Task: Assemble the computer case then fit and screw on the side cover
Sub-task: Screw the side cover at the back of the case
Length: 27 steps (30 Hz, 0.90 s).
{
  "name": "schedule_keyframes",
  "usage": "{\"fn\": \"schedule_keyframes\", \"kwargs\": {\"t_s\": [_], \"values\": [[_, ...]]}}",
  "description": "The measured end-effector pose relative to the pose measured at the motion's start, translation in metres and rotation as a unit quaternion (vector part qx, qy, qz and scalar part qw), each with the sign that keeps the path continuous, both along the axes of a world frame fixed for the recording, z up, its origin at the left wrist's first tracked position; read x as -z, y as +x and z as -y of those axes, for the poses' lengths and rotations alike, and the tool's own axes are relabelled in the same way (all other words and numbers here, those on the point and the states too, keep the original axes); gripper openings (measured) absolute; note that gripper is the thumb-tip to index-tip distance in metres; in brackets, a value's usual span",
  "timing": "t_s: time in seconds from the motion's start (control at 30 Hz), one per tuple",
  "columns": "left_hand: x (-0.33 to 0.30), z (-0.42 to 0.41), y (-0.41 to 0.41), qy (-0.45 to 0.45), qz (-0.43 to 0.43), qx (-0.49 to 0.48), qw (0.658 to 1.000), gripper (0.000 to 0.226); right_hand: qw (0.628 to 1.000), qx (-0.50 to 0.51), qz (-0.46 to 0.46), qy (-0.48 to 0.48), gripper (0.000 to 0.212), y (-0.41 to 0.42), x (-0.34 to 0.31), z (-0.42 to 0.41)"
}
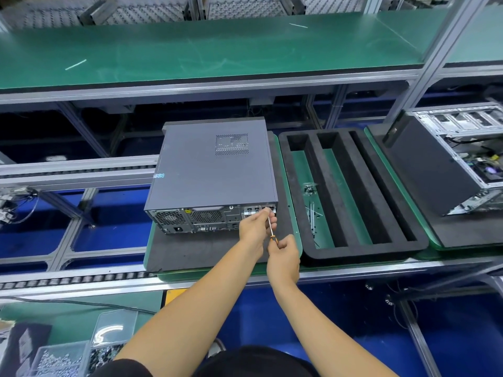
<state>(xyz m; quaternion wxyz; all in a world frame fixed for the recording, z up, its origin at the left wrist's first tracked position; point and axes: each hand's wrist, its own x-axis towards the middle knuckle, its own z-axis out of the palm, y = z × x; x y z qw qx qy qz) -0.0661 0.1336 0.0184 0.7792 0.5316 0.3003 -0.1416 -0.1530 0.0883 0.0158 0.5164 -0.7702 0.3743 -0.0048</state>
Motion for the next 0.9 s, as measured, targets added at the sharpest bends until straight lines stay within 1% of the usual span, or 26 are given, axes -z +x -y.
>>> {"fn": "schedule_keyframes", "kwargs": {"t_s": [0.4, 0.67, 0.77, 0.9], "values": [[-0.004, 0.000, 0.009, 0.008, 0.018, 0.027, 0.999, 0.015, 1.000, -0.001, 0.015, 0.003, 0.022, 0.006, -0.002, 0.001], [-0.006, -0.001, 0.009, 0.062, 0.041, 0.037, 0.997, 0.019, 1.000, -0.005, 0.022, -0.004, 0.021, 0.007, -0.001, -0.003], [-0.008, 0.000, 0.009, 0.055, 0.043, 0.034, 0.997, 0.020, 0.999, 0.010, 0.025, 0.042, 0.025, 0.010, -0.001, -0.004], [-0.011, -0.005, 0.007, 0.042, 0.032, 0.057, 0.997, 0.022, 0.978, 0.052, 0.069, 0.192, 0.025, 0.011, -0.001, -0.004]]}}
